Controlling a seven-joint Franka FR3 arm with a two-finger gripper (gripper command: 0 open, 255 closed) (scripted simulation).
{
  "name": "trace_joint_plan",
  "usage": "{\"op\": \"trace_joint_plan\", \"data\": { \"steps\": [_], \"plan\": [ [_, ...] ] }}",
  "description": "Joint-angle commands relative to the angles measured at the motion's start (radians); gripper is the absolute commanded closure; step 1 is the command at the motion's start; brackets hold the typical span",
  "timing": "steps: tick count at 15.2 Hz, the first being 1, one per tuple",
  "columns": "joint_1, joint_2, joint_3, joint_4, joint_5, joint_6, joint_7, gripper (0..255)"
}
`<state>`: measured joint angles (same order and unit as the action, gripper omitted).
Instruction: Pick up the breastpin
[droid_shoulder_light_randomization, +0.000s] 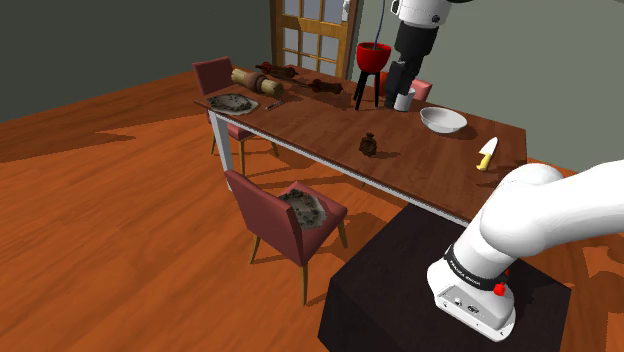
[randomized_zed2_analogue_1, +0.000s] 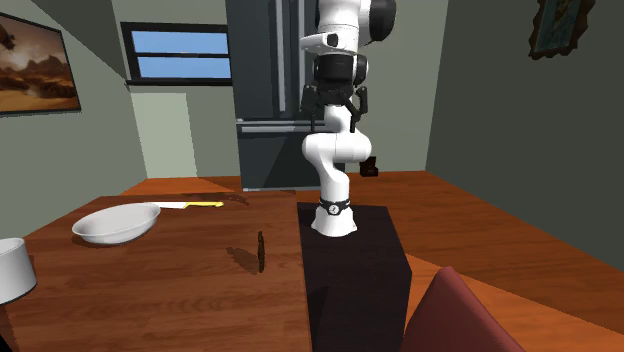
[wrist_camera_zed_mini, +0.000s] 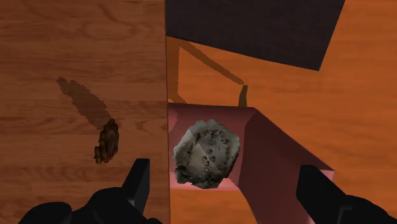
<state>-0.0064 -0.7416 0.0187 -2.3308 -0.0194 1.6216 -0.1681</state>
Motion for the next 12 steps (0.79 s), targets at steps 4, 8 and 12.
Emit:
{"op": "trace_joint_plan", "data": {
  "steps": [4,8,12],
  "plan": [
    [-0.013,0.015,-0.040,-0.072,-0.023,0.105,-0.044,0],
    [-0.032,0.059,-0.096,-0.149,-0.051,0.251,-0.103,0],
    [-0.049,0.133,-0.154,-0.201,-0.073,0.403,-0.163,0]
  ]
}}
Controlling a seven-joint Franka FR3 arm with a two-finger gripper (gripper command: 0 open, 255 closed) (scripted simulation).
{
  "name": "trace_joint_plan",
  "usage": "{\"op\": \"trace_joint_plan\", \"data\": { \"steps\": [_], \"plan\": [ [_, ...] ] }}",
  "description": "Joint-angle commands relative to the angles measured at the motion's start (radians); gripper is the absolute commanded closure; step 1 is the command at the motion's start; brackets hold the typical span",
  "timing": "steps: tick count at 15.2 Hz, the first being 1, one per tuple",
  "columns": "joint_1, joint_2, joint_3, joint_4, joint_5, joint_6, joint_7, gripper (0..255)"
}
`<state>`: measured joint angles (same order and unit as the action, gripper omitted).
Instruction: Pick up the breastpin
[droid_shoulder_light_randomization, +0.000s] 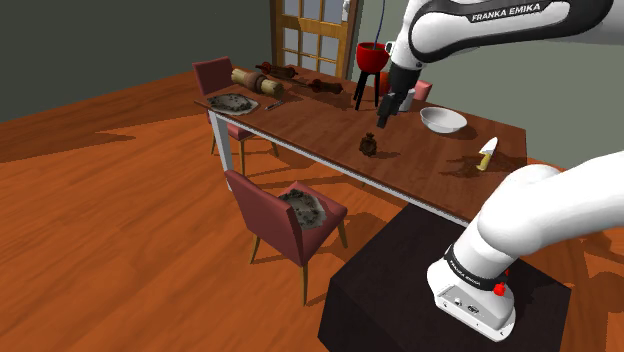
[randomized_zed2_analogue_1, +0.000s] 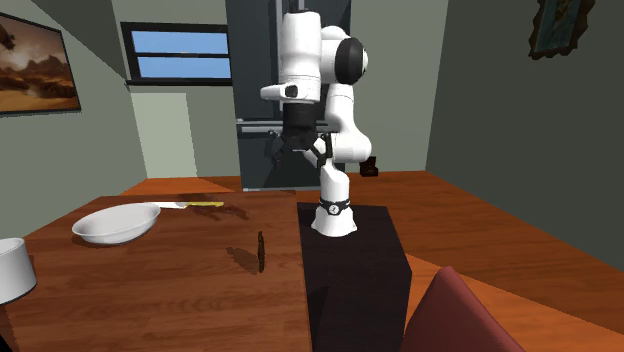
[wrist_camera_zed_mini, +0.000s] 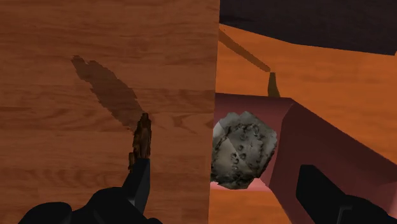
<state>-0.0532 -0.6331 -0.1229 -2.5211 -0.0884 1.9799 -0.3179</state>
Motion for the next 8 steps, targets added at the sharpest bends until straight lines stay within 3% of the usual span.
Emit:
{"op": "trace_joint_plan", "data": {
  "steps": [1,8],
  "plan": [
    [-0.006,0.048,-0.028,-0.020,-0.008,0.083,-0.029,0],
    [-0.015,0.256,-0.137,-0.037,-0.001,0.349,-0.154,0]
  ]
}}
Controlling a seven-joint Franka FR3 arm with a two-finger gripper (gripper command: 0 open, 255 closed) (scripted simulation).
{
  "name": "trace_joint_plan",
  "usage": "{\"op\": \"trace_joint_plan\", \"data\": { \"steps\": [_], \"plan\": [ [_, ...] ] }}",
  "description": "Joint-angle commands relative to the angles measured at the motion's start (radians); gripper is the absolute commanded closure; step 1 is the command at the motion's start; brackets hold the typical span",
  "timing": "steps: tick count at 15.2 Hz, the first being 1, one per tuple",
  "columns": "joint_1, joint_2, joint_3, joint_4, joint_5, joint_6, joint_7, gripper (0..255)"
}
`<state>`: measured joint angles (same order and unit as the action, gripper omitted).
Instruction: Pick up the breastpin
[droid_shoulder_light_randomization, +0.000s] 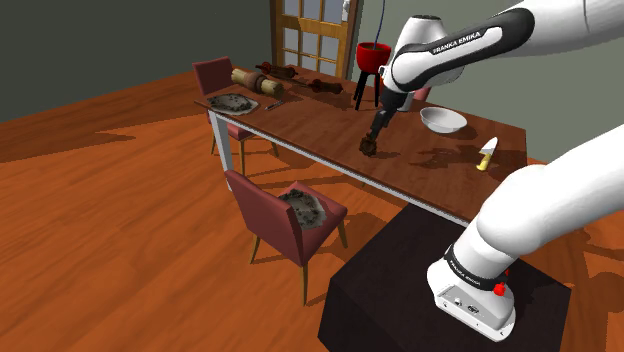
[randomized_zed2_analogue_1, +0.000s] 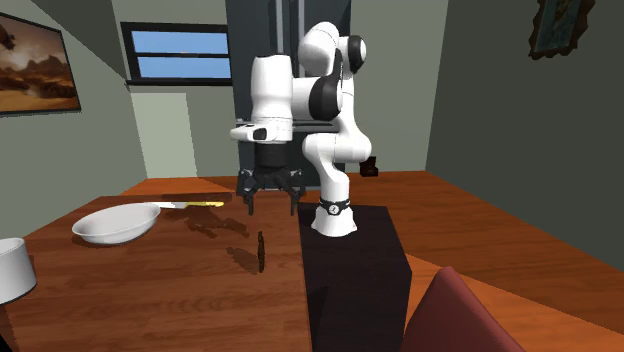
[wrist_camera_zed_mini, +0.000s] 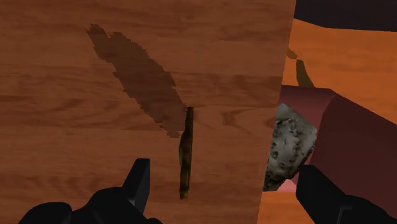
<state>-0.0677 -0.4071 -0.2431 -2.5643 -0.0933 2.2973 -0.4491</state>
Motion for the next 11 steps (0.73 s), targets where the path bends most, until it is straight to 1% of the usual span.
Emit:
{"op": "trace_joint_plan", "data": {
  "steps": [1,2,3,10,11],
  "plan": [
    [0.002,0.066,-0.033,0.011,0.013,0.068,-0.044,0],
    [0.005,0.103,-0.049,0.017,0.025,0.104,-0.068,0],
    [0.005,0.107,-0.051,0.018,0.026,0.108,-0.070,0],
    [0.014,0.181,-0.066,-0.028,0.049,0.227,-0.091,0],
    [0.014,0.181,-0.066,-0.028,0.049,0.227,-0.091,0]
  ]
}}
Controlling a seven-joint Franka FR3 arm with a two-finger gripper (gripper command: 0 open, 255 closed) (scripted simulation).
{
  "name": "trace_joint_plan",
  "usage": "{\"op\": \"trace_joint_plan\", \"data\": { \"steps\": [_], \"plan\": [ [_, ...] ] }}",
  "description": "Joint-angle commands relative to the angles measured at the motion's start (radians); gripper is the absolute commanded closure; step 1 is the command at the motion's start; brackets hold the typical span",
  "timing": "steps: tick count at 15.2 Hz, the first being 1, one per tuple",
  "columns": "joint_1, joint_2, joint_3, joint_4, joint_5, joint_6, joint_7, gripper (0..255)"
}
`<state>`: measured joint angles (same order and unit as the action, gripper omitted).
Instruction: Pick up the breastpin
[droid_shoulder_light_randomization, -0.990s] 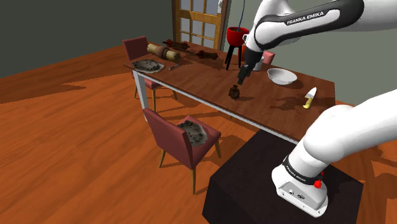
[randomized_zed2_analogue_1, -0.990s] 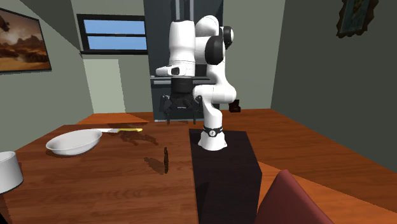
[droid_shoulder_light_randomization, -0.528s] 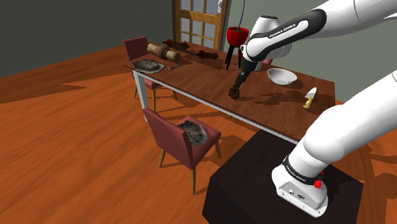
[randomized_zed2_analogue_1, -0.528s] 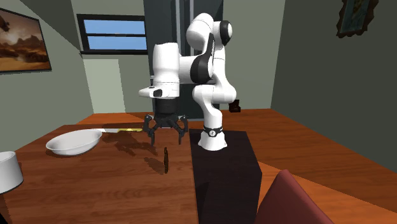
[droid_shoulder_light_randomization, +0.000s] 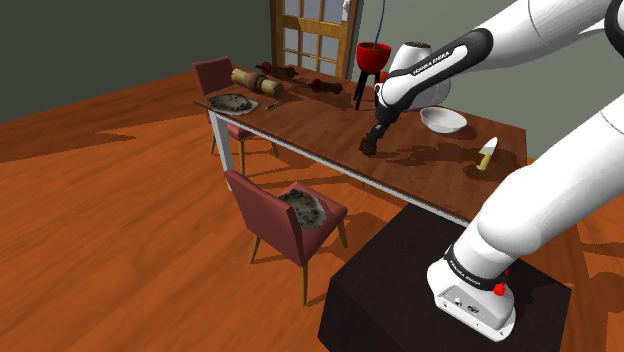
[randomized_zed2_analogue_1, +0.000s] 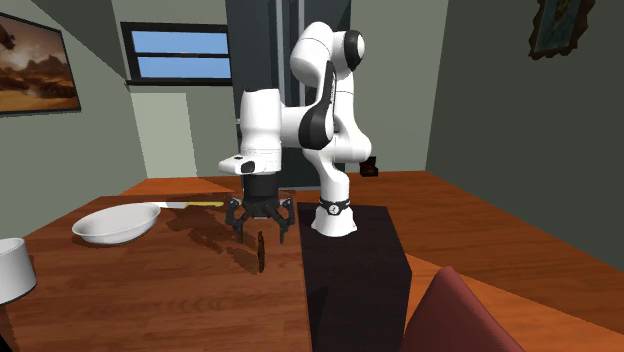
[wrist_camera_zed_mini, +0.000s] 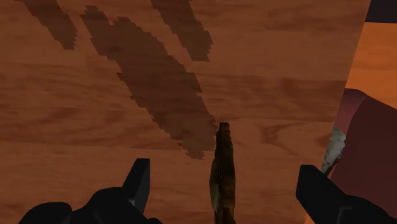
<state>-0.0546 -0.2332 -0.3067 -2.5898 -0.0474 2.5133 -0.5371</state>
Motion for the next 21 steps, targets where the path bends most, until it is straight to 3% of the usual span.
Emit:
{"op": "trace_joint_plan", "data": {
  "steps": [1,2,11,21],
  "plan": [
    [0.001,0.007,-0.002,-0.003,0.003,0.011,-0.003,0],
    [0.001,0.006,-0.001,-0.002,0.002,0.009,-0.002,255],
    [0.001,0.008,-0.002,-0.003,0.003,0.011,-0.003,255],
    [-0.010,-0.088,0.017,0.061,-0.024,-0.146,0.022,255]
  ]
}}
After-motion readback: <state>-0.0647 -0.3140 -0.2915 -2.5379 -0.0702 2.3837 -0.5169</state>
